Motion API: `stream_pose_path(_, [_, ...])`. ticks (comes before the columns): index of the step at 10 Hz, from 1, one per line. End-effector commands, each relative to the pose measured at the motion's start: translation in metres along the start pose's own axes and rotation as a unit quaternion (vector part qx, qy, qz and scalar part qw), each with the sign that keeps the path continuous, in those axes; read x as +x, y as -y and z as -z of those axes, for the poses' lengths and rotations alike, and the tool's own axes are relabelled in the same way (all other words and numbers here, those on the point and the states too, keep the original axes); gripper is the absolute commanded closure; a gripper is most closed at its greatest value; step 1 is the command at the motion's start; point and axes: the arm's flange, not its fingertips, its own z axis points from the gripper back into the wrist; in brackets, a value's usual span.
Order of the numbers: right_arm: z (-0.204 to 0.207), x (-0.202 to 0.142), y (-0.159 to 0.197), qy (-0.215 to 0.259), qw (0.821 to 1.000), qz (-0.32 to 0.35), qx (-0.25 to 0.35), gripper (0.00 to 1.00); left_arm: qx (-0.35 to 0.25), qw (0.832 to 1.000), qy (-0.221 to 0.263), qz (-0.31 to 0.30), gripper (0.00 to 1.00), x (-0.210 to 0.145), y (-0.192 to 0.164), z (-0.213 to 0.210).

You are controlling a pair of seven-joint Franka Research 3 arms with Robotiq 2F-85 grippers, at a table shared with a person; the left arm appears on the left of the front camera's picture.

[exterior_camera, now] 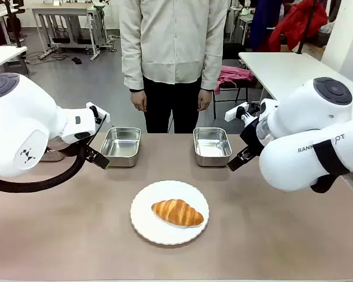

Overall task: Place the bread in the container.
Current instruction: Place the Butter Roll into the Airtight Container indicated by the human.

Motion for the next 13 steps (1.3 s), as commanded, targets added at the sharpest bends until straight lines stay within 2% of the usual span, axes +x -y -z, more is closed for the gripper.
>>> stream_pose_path(1, [0.0, 0.0, 0.0, 0.0, 1.0, 0.0, 0.0, 0.0, 0.0, 1.0, 0.0, 0.0, 0.0, 0.0, 0.0, 0.0])
stream_pose_path(11, [0.0, 0.0, 0.0, 0.0, 1.0, 0.0, 0.0, 0.0, 0.0, 1.0, 0.0, 0.0, 0.0, 0.0, 0.0, 0.0])
stream_pose_path(12, [0.0, 0.0, 0.0, 0.0, 1.0, 0.0, 0.0, 0.0, -0.033, 0.999, 0.016, 0.0, 0.0, 0.012, -0.016, -0.023])
stream_pose_path(13, [-0.022, 0.019, 0.025, 0.005, 1.0, 0.004, 0.011, 0.0, -0.05, 0.998, 0.028, -0.014, 0.0, 0.026, -0.046, -0.051])
